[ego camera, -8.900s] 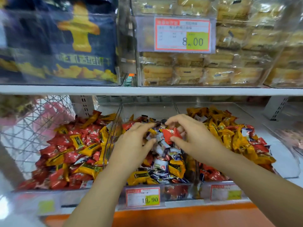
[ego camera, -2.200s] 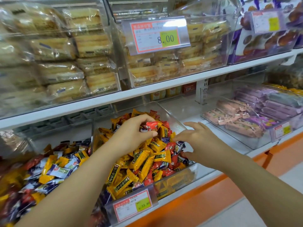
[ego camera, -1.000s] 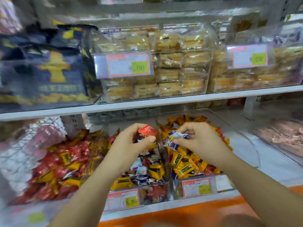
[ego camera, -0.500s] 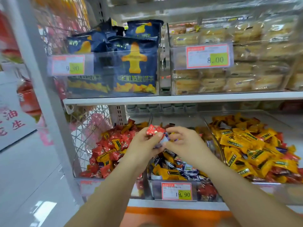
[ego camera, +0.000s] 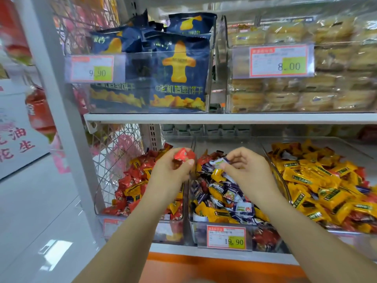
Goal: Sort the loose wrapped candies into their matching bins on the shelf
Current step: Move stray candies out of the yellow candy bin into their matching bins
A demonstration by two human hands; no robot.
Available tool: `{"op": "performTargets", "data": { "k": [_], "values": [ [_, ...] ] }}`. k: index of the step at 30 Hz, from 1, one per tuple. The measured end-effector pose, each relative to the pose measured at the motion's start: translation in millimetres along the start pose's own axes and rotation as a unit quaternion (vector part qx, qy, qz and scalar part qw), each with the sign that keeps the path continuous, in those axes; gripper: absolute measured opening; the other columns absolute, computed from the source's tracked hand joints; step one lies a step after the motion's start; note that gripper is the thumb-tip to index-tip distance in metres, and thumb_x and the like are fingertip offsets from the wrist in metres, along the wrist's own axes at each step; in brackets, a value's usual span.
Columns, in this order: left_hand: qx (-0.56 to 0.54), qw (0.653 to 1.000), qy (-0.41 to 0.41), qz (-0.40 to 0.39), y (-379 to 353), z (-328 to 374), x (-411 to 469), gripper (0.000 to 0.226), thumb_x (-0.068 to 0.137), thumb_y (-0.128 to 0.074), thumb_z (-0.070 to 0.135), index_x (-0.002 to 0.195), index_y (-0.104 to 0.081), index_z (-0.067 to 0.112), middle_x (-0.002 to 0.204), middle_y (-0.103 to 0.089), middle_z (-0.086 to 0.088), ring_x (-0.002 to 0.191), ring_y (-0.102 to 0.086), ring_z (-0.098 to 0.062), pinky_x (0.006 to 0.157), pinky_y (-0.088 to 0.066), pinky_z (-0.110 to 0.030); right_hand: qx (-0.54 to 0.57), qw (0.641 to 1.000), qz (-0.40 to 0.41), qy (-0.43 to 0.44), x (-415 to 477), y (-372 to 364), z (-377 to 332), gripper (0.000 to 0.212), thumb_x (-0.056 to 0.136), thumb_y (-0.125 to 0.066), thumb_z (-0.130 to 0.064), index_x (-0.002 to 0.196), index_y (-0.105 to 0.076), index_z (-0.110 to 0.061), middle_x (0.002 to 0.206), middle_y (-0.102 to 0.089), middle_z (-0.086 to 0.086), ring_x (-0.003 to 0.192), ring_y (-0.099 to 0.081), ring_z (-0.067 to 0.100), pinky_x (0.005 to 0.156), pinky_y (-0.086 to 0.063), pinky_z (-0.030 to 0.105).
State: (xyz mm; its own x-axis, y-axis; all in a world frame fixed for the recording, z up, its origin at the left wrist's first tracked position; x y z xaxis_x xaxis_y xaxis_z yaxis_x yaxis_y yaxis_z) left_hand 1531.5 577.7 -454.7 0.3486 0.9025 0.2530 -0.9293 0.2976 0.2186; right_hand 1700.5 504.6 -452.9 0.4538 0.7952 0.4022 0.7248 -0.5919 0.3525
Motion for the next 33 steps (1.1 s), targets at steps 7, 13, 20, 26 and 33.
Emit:
{"op": "performTargets", "data": {
  "k": [7, 13, 20, 26, 33],
  "values": [
    [0.280, 0.956, -0.067, 0.064, 19, -17, 5, 0.047, 0.090, -0.062, 0.019, 0.134, -0.050, 0.029, 0.138, -0.049, 0.004, 0.126, -0.047, -0.018, 0.108, -0.038, -0.043, -0.135, 0.990, -0.029, 0.028, -6, 15, 3, 0.028, 0.091, -0.058, -0.008, 0.112, -0.065, -0.025, 0.114, -0.058, -0.016, 0.110, -0.051, 0.006, 0.097, -0.042, 0.024],
    [0.250, 0.956, -0.154, 0.018, -39, 19, -4, 0.029, 0.094, -0.056, 0.017, 0.121, -0.060, 0.027, 0.121, -0.057, 0.012, 0.112, -0.049, -0.003, 0.094, -0.034, -0.016, -0.157, 0.985, -0.034, 0.060, -15, 57, 4, 0.025, 0.091, -0.058, -0.009, 0.102, -0.067, -0.029, 0.095, -0.061, -0.023, 0.091, -0.057, -0.005, 0.081, -0.041, 0.009],
    [0.195, 0.963, -0.166, -0.082, -138, 42, -10, 0.022, 0.096, -0.053, 0.021, 0.113, -0.061, 0.032, 0.115, -0.059, 0.013, 0.100, -0.052, -0.002, 0.085, -0.043, -0.020, -0.177, 0.983, -0.025, 0.036, -26, 134, 28, 0.025, 0.090, -0.060, -0.009, 0.092, -0.064, -0.034, 0.091, -0.060, -0.027, 0.090, -0.055, -0.012, 0.074, -0.040, -0.002],
    [0.174, 0.971, -0.139, -0.090, -191, 37, -1, 0.022, 0.094, -0.055, 0.020, 0.110, -0.063, 0.033, 0.110, -0.060, 0.013, 0.105, -0.055, -0.011, 0.096, -0.041, -0.033, -0.251, 0.968, -0.025, 0.000, -18, 193, 64, 0.020, 0.087, -0.062, -0.006, 0.095, -0.068, -0.023, 0.085, -0.060, -0.023, 0.083, -0.057, -0.009, 0.075, -0.038, 0.000],
    [0.132, 0.977, -0.138, -0.099, -202, 15, 18, 0.024, 0.093, -0.056, 0.017, 0.109, -0.062, 0.034, 0.113, -0.060, 0.013, 0.107, -0.053, -0.003, 0.089, -0.042, -0.020, -0.382, 0.895, -0.228, 0.034, 20, 161, 85, 0.061, 0.082, -0.059, -0.057, 0.138, -0.042, -0.039, 0.147, -0.037, -0.006, 0.138, -0.027, 0.017, 0.113, -0.026, 0.039]
  ]
}}
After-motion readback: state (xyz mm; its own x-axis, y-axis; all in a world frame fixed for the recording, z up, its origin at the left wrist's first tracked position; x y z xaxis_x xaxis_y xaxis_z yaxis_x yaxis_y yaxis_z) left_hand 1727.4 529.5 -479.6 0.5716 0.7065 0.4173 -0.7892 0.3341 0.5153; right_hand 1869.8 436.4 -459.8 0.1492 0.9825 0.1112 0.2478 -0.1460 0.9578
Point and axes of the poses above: each hand's wrist, its own x-axis towards the middle knuckle, its own y-axis out of the back of the hand, z = x × y, the point moved 3 cm from there along x, towards the middle knuckle
